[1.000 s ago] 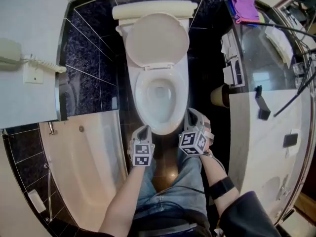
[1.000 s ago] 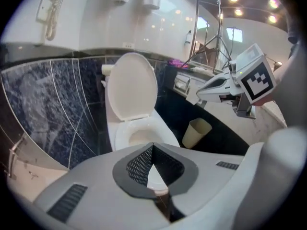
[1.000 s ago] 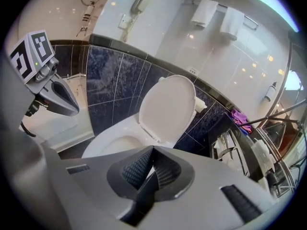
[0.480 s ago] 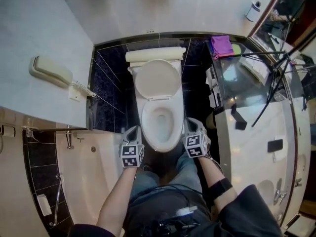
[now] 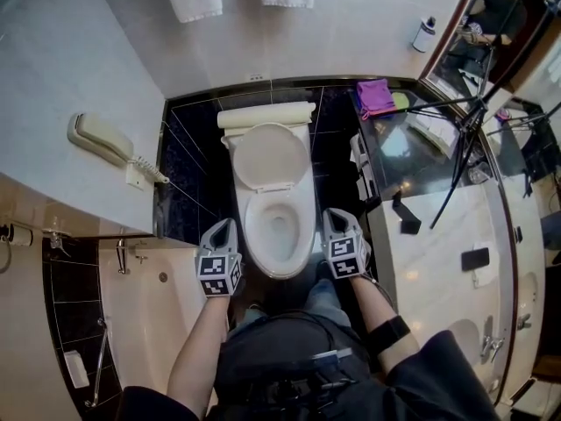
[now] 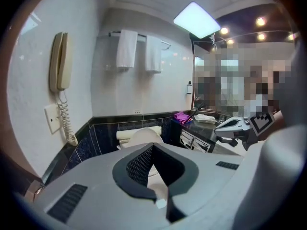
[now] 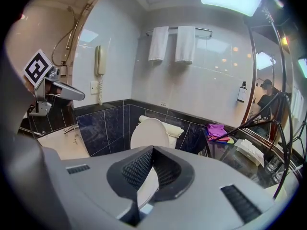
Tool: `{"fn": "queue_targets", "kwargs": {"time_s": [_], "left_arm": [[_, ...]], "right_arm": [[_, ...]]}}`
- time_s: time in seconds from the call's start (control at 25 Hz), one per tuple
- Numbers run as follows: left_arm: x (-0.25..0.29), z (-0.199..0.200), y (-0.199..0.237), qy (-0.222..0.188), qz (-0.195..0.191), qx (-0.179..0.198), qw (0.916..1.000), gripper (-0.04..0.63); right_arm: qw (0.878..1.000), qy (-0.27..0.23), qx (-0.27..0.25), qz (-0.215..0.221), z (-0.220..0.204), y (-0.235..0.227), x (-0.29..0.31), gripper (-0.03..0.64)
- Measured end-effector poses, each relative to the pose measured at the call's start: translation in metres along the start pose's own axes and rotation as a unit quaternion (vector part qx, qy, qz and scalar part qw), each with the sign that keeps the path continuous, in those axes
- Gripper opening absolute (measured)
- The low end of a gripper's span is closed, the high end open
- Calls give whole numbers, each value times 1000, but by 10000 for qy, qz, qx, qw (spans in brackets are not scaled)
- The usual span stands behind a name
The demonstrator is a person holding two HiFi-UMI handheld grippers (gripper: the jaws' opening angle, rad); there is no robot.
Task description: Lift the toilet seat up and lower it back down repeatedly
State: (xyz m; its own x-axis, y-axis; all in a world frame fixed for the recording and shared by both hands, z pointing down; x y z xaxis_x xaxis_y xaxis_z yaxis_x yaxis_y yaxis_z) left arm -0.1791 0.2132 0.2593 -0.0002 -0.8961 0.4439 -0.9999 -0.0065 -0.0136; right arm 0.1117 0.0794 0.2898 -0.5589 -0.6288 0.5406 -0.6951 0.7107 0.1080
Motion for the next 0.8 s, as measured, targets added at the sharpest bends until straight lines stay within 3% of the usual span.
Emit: {"fn": "queue_targets", "kwargs": {"time_s": [0.36,0.8], "left_arm": [[-9,1,3,-85,111,-125,9998,0],[-2,4,5,-90,162,-3,9998,0]], "right_arm": [[10000,65,25,28,-7,1,2,18],[10000,87,41,6,0,-3,17,18]]}}
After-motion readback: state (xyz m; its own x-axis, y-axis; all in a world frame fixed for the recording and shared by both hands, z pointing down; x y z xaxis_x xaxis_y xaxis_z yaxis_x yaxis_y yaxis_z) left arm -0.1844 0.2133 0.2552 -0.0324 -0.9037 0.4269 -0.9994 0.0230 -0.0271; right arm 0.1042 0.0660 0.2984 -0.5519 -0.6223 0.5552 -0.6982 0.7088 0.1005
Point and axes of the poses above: the fingertips, and each gripper's own axes: x forward along the fingers, y to its left, z out of its top, the point moved 10 cm from there along -x, backward along the fingers, and after that the axes turned 2 degrees about x, right-handed, at the moved point
